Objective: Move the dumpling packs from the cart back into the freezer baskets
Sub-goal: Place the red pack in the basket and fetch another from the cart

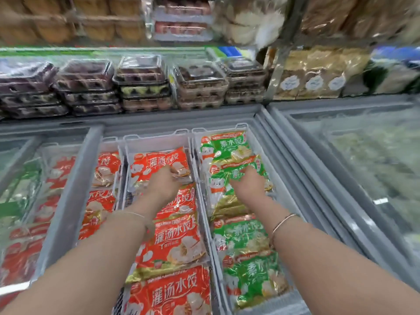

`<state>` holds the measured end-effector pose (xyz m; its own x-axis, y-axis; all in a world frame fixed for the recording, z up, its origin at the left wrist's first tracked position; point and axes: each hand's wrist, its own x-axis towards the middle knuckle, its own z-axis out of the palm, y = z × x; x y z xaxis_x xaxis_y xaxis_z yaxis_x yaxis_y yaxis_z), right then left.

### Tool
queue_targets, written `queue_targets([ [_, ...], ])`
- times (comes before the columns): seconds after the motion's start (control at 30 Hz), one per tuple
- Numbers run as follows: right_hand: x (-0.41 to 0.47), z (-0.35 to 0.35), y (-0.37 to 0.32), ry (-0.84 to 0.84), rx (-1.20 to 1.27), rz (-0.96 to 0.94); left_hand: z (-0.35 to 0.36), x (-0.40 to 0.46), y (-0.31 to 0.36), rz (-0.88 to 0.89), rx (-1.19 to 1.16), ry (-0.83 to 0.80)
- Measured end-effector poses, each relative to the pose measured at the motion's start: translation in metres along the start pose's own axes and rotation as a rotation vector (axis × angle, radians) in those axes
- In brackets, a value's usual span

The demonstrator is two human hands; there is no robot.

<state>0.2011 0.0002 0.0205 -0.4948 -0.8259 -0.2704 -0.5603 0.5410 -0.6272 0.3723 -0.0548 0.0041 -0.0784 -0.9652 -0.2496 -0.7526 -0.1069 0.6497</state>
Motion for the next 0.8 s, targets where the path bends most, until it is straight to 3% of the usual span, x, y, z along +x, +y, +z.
queue_targets([
  [0.23, -0.012, -0.131, 0.067, 0.267, 0.140, 0.013, 0.057, -0.044, 0.145, 0.305, -0.187, -0.116],
  [0.4, -0.044, -0.237, 0.175, 0.430, 0.186, 0.118, 0.147, -0.117, 0.246, 0.457, -0.220, -0.207],
  [0.8, -0.160, -0.433, 0.442, 0.640, 0.247, 0.488, 0.380, -0.323, 0.439, 0.675, -0.145, -0.627],
])
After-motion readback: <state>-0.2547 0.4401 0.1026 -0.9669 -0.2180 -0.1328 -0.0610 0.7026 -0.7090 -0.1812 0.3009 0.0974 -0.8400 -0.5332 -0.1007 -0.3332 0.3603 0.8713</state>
